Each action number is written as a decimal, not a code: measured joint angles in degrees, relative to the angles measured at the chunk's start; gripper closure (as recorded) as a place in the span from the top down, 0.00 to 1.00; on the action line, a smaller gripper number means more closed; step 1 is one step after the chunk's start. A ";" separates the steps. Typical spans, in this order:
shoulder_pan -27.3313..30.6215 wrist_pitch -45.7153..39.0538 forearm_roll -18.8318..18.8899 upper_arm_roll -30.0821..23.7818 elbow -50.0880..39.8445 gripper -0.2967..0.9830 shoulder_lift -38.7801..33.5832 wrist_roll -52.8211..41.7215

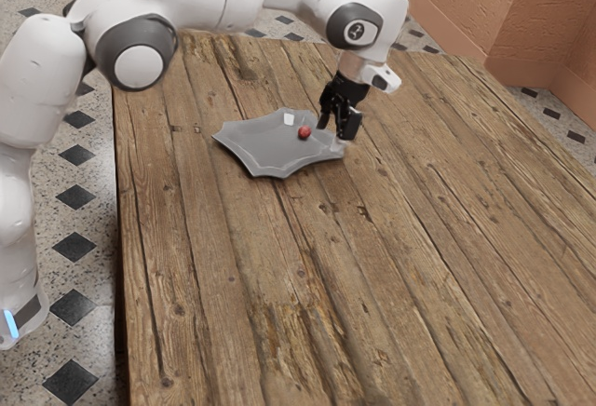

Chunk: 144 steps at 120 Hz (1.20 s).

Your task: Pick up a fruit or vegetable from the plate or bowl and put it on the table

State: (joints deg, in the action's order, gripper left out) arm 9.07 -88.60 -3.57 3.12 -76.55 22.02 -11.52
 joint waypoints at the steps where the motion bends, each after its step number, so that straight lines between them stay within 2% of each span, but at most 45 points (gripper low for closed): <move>1: 0.01 -0.14 -0.08 0.18 -0.27 0.77 -0.11 -0.16; 57: -0.01 -2.79 -0.98 6.01 -3.27 0.76 -0.38 -6.57; 119: 0.01 -3.01 -0.61 9.23 -4.07 0.76 0.67 -10.63; 144: 1.91 -2.48 -0.48 9.36 -4.07 0.76 0.69 -12.55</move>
State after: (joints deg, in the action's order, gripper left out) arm 10.98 -91.08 -4.05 12.48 -80.62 22.72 -24.07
